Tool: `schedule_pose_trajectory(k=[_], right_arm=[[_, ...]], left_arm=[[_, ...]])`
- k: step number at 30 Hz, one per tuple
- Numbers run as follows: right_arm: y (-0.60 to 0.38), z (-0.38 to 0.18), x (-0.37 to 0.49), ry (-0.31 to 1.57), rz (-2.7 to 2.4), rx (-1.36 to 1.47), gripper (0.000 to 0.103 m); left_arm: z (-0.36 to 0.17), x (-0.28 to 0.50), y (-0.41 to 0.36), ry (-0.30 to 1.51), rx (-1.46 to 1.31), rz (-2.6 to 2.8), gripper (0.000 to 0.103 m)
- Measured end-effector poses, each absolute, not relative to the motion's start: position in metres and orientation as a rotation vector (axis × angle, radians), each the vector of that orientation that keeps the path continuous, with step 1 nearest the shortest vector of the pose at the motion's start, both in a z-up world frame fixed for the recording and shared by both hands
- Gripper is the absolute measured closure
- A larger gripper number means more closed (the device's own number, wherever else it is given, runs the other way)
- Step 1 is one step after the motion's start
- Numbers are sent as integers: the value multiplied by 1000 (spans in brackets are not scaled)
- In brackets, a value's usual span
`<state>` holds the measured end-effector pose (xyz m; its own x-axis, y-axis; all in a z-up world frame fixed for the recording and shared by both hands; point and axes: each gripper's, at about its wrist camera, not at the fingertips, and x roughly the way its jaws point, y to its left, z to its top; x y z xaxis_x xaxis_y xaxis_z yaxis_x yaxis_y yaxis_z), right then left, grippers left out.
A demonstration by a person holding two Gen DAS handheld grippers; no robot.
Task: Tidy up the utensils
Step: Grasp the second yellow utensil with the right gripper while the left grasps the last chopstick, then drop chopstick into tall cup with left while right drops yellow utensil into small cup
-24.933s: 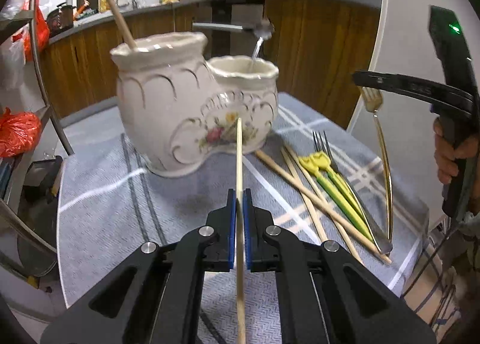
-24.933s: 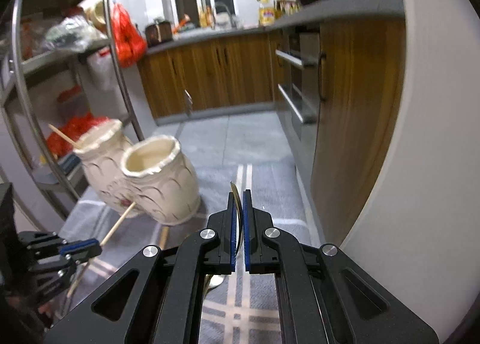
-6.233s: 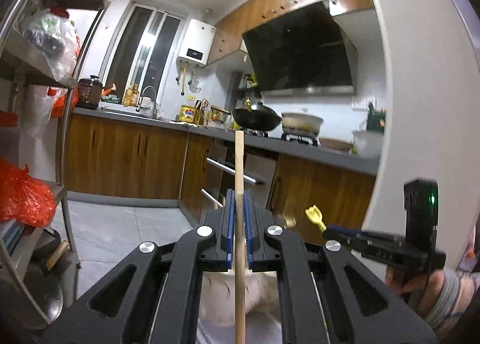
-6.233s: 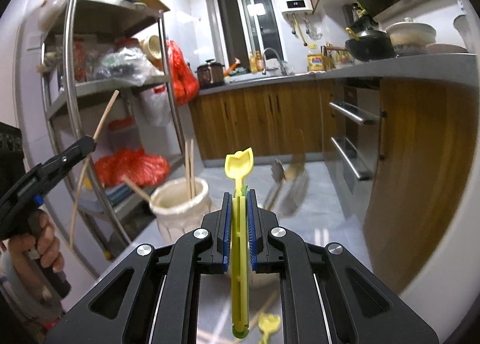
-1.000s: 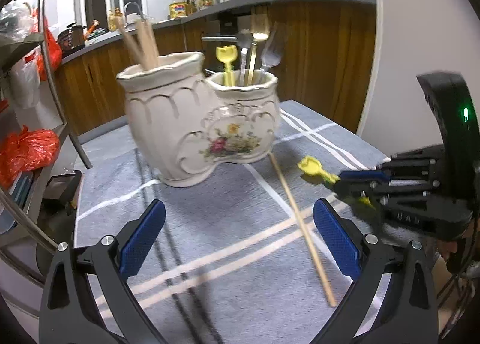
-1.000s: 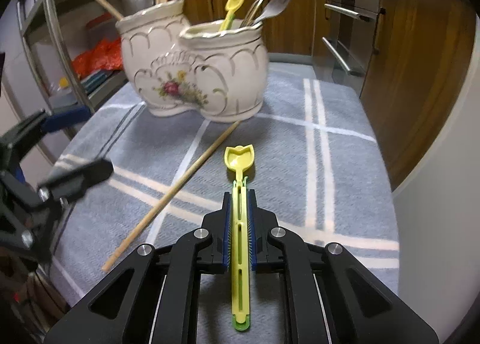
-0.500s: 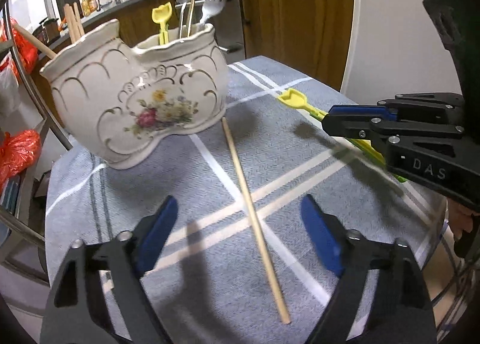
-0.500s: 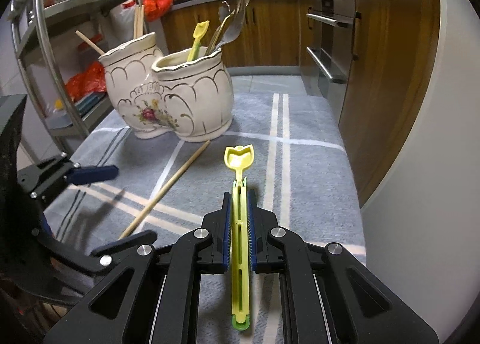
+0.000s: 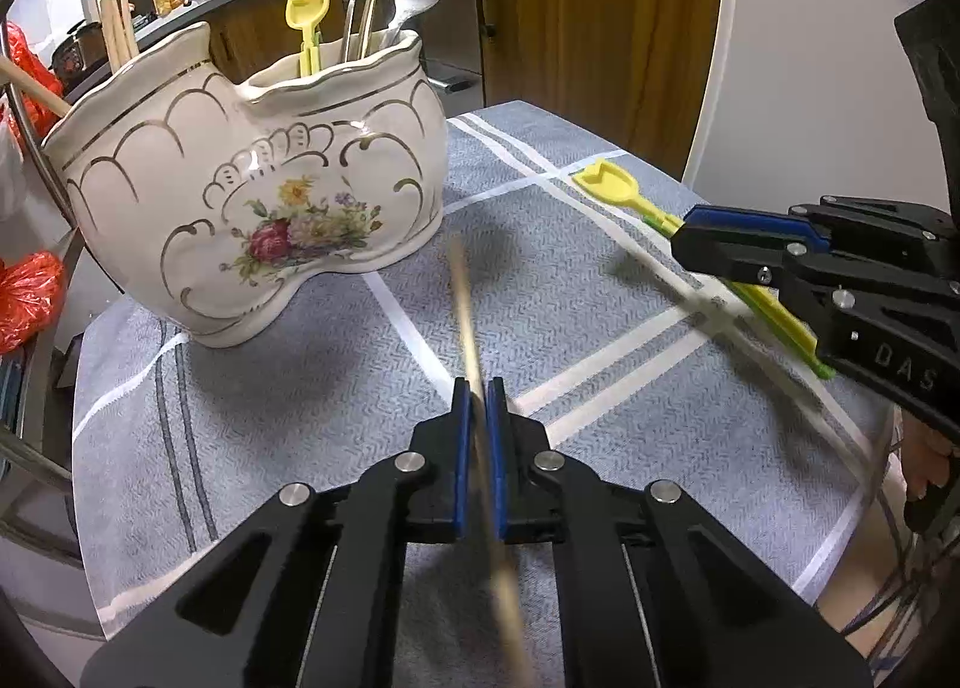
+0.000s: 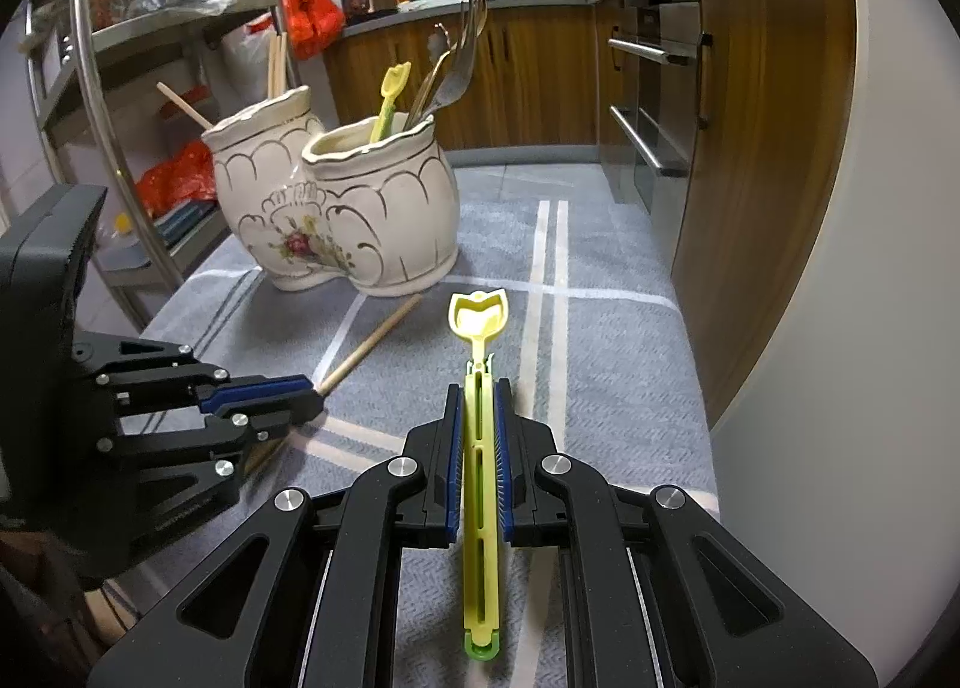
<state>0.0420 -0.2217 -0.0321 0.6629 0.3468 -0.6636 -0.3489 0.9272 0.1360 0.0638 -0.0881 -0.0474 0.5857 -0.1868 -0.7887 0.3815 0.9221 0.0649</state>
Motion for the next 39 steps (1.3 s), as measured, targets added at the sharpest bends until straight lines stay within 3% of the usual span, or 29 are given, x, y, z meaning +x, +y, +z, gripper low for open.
schedule_pose_trajectory(k=[23,39], right_arm=[[-198,-9,40,669,437,-24,93],[-166,55,71,470,517,7,93]], left_arm=[[16,10,-10,501,131,-435,98],[99,17,52,200,65,-350,98]])
